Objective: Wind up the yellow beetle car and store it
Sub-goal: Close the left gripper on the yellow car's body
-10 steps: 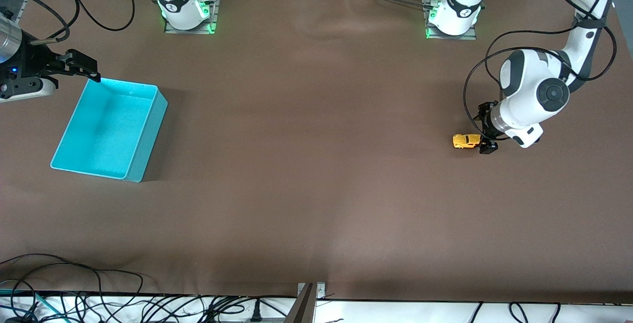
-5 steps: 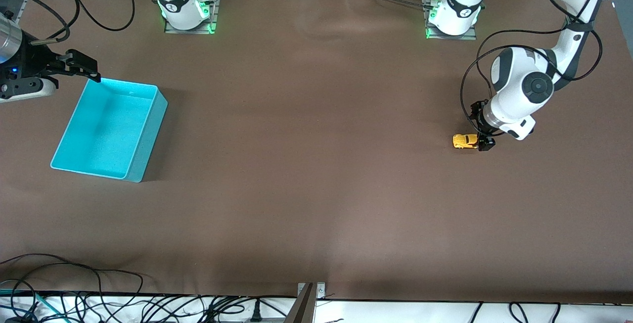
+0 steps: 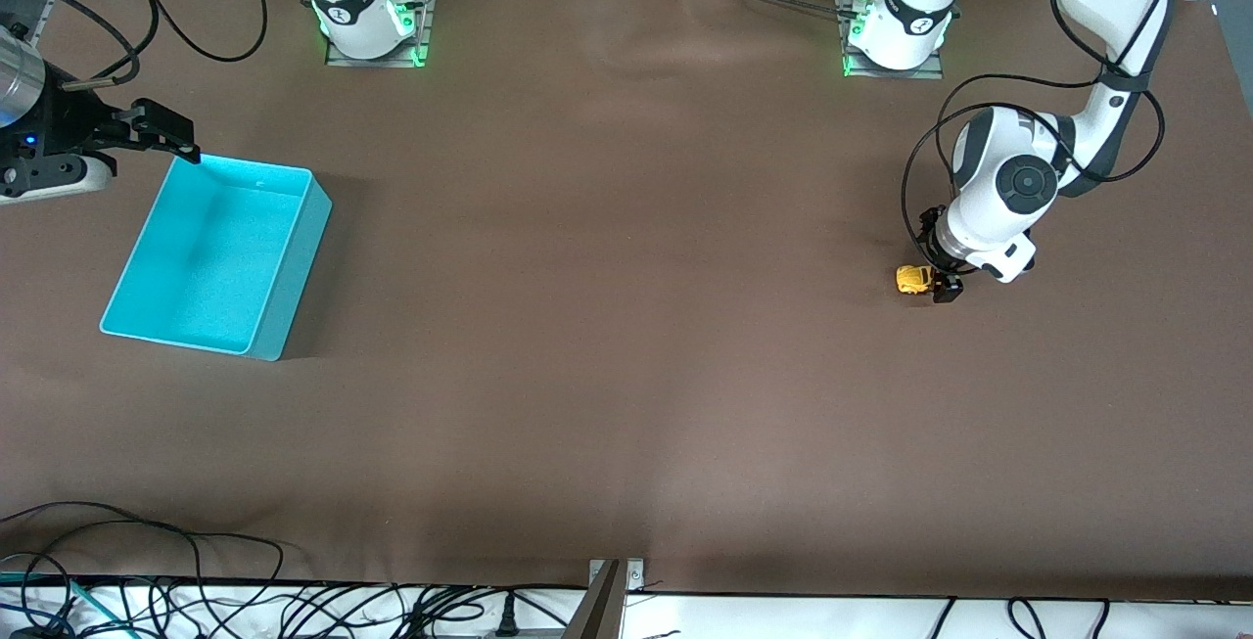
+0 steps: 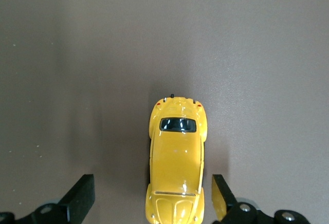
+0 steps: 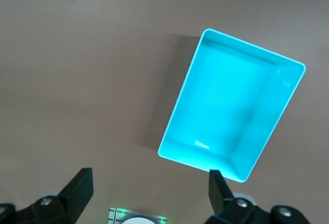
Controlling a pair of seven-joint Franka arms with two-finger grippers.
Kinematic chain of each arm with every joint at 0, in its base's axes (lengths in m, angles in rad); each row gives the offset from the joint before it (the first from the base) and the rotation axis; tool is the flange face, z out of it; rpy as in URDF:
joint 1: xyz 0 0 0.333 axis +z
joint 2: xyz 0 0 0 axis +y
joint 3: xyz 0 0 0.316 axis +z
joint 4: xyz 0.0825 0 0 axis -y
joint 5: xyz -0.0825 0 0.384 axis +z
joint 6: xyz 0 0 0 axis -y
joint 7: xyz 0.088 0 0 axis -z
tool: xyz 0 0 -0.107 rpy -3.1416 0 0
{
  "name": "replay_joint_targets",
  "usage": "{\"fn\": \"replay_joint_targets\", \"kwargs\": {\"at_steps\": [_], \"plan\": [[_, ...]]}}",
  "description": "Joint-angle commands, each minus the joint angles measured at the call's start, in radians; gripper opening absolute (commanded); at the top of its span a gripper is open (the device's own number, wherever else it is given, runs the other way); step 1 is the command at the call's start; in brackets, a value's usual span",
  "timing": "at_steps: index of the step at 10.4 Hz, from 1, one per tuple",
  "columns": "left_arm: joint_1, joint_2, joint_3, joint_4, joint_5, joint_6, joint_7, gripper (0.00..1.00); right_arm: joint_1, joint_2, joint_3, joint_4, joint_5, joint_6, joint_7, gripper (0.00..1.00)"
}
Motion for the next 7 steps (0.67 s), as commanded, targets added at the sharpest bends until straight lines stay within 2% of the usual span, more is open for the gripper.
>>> {"fn": "replay_joint_targets", "kwargs": {"at_steps": [1,5,6,7], "plan": [[0.001,0.014,0.006,0.01,0.038,0.006,-0.029,1.0,0.004,-0.002,0.001,0.006,-0.01,-0.012,0.011,1.0],[0.001,0.025,0.007,0.015,0.066,0.006,-0.03,0.97,0.004,-0.002,0.001,0.006,-0.01,-0.012,0.011,1.0],[0.001,0.023,0.007,0.015,0.067,0.006,-0.03,0.67,0.004,-0.002,0.001,0.006,-0.01,-0.012,0.011,1.0],[0.001,0.02,0.006,0.015,0.067,0.005,-0.045,0.27,0.004,-0.002,0.001,0.006,-0.01,-0.012,0.011,1.0]]}}
